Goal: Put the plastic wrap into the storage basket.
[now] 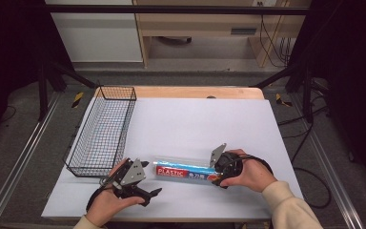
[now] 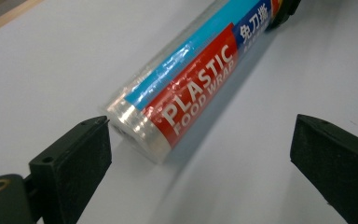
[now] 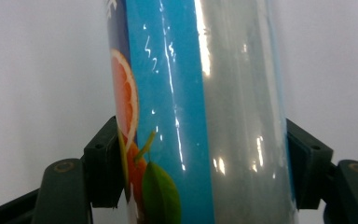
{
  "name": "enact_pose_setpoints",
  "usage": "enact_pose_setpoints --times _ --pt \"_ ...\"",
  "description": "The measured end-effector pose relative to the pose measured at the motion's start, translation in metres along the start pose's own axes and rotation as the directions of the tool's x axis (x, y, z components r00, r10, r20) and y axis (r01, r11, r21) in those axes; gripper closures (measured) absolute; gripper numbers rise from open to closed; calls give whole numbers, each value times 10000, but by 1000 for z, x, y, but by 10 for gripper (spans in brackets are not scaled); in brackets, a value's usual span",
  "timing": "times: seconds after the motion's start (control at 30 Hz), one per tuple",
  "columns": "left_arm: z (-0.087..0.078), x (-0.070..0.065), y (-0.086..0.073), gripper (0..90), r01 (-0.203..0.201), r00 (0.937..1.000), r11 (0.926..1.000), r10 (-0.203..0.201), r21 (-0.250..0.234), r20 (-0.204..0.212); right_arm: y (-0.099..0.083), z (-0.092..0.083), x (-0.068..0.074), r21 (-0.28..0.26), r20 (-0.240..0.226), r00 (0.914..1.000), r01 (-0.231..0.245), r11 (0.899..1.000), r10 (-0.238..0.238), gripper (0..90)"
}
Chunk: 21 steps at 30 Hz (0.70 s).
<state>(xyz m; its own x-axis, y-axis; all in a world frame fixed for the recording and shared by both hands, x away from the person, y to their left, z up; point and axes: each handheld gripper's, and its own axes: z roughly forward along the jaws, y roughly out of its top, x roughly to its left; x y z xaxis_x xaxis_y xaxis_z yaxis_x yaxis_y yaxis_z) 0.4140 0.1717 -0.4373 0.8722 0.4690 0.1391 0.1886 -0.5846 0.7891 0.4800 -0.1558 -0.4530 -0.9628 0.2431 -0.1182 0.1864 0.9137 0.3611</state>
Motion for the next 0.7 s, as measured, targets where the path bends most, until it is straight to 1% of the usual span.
enact_pose_setpoints --times 0.03,0.07,0.1,0.13,0.17,0.2,0.23,0.27,0.3,0.33,0.37,0.4,0.43,0.47,0.5,0.53,0.57,0.6,0.67,0.7 --pt "0 3 8 51 -373 9993 9992 373 165 -11 2 -3 3 27 294 9995 144 9999 -145 301" --pt "0 4 13 52 -586 9983 9980 587 237 -4 4 -6 3 80 557 9974 464 9989 -467 302" --pt "2 5 18 53 -768 9970 9964 769 371 0 7 -10 5 145 734 9963 443 9989 -452 303" --pt "3 6 24 51 -1018 9947 9934 1023 536 -57 9 -14 6 195 1009 9927 640 9978 -656 303" --pt "6 7 30 51 -1303 9914 9889 1311 712 -61 11 -17 6 189 1091 9916 674 9975 -691 304" --pt "6 7 30 53 -1303 9914 9889 1311 712 -61 14 -21 5 177 1121 9906 774 9968 -789 304" --pt "10 9 43 53 -1823 9832 9784 1826 977 63 16 -26 5 147 1280 9876 897 9959 -908 304" --pt "13 10 49 53 -2075 9781 9711 2080 1183 80 19 -30 4 146 1282 9875 907 9958 -918 305" --pt "13 10 49 52 -2075 9781 9711 2080 1183 80 22 -35 4 133 1440 9837 1065 9942 -1073 305" --pt "15 11 55 53 -2366 9712 9616 2384 1394 39 26 -39 4 140 1491 9827 1088 9940 -1097 305" --pt "18 12 61 53 -2642 9635 9519 2678 1552 -22 26 -39 4 140 1491 9827 1088 9940 -1097 305" --pt "20 14 66 55 -2870 9566 9419 2915 1746 -5 29 -44 4 146 1602 9797 1197 9927 -1205 305" --pt "22 15 71 55 -3044 9510 9342 3093 1859 28 33 -48 4 214 1717 9762 1311 9911 -1328 305" --pt "26 17 80 58 -3402 9381 9175 3463 2062 69 40 -58 5 242 1883 9690 1583 9871 -1600 305" --pt "26 17 80 60 -3402 9381 9175 3463 2062 69 43 -61 6 264 1924 9672 1637 9862 -1657 305" --pt "28 18 84 60 -3550 9322 9098 3618 2150 82 43 -61 6 264 1924 9672 1637 9862 -1657 305" --pt "29 19 87 66 -3692 9264 9034 3764 2181 91 46 -65 7 271 1971 9658 1662 9857 -1682 305" --pt "30 20 91 77 -3834 9200 8956 3919 2254 75 49 -68 7 314 2056 9617 1789 9834 -1815 305" --pt "30 21 95 114 -3863 9187 8935 3947 2288 97 54 -75 9 383 2142 9577 1883 9814 -1921 305" --pt "30 22 97 115 -3847 9197 8950 3924 2257 114 56 -77 9 386 2180 9559 1929 9805 -1966 305"
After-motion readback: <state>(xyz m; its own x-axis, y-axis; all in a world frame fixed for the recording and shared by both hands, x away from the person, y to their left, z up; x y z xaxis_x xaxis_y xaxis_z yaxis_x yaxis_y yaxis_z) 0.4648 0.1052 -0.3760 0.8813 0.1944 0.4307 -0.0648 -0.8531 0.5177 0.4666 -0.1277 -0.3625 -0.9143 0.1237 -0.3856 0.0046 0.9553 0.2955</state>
